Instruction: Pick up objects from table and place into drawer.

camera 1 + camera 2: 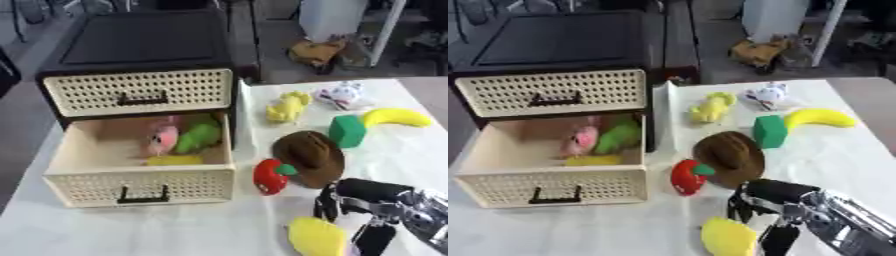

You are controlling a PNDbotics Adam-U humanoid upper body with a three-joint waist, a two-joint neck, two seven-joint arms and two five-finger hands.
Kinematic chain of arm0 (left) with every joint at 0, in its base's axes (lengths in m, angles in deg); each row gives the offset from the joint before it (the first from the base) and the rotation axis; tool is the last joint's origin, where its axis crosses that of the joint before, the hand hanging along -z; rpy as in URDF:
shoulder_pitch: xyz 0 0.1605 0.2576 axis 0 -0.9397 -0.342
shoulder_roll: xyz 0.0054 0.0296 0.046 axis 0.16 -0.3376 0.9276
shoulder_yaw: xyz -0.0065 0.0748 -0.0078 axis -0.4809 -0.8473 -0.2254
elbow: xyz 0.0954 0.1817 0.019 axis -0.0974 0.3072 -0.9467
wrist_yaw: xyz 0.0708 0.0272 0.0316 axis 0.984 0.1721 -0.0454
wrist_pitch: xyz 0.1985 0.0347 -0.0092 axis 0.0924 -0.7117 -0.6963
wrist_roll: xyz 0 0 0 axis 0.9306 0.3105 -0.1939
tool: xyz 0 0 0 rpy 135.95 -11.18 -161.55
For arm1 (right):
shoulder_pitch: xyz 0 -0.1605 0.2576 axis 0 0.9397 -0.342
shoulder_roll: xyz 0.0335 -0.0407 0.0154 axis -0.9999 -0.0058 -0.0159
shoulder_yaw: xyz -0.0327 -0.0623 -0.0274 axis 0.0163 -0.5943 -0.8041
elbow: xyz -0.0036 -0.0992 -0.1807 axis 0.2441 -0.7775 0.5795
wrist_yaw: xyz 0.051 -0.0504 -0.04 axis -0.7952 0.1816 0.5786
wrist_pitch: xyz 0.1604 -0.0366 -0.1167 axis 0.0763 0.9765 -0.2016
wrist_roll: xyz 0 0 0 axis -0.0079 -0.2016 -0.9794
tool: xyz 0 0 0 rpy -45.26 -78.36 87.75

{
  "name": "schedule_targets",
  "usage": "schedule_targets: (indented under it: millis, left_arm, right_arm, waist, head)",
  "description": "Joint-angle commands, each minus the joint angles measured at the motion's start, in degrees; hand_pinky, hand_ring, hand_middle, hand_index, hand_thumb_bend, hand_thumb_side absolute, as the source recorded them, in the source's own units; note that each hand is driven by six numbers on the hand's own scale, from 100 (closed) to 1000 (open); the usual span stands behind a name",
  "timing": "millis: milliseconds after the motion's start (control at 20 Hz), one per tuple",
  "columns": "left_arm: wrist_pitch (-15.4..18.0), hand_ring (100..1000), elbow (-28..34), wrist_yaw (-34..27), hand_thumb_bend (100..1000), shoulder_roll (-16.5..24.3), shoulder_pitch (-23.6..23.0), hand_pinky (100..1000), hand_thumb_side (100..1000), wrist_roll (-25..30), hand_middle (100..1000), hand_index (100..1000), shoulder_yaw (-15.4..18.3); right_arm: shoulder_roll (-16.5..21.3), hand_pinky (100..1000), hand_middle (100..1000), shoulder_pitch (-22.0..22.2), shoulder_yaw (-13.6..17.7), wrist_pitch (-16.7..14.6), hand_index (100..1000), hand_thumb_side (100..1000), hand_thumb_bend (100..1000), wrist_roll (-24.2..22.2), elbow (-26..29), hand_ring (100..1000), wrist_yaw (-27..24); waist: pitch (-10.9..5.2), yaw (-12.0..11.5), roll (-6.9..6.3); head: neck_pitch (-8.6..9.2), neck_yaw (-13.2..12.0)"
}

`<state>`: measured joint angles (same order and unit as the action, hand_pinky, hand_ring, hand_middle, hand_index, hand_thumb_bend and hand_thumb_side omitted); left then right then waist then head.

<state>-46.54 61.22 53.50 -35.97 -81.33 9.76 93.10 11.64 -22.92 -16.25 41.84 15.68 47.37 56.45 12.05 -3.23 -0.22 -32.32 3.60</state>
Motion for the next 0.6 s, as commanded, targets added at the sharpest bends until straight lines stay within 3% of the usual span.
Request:
schedule_targets:
  millis: [50, 300, 600]
  left_arm:
    - [0.08, 253, 0.87, 0.31, 100, 1.14, 0.03, 130, 875, -0.37, 308, 727, 0.92]
    - [0.09, 253, 0.87, 0.67, 100, 1.00, 0.03, 129, 873, -0.56, 308, 726, 0.91]
    - [0.26, 253, 0.87, 0.97, 100, 0.83, 0.03, 129, 873, -0.48, 308, 726, 0.83]
  right_arm:
    - [1.71, 547, 464, -0.97, 1.05, 0.80, 648, 353, 873, -0.10, 1.36, 589, -1.09]
    - [1.25, 547, 492, -1.55, 0.88, 1.70, 684, 370, 994, -0.60, 1.25, 596, -1.65]
    - [0.11, 544, 485, -2.04, 0.38, 2.64, 681, 399, 1000, -1.32, 0.28, 600, -0.70]
  waist:
    - [-0.55, -0.16, -0.14]
    - [-0.35, -0.32, -0.10]
    - [-0.16, -0.42, -0.09]
  head:
    - [0.91, 0.16]
    - [1.30, 0.29]
    - [0.96, 0.15]
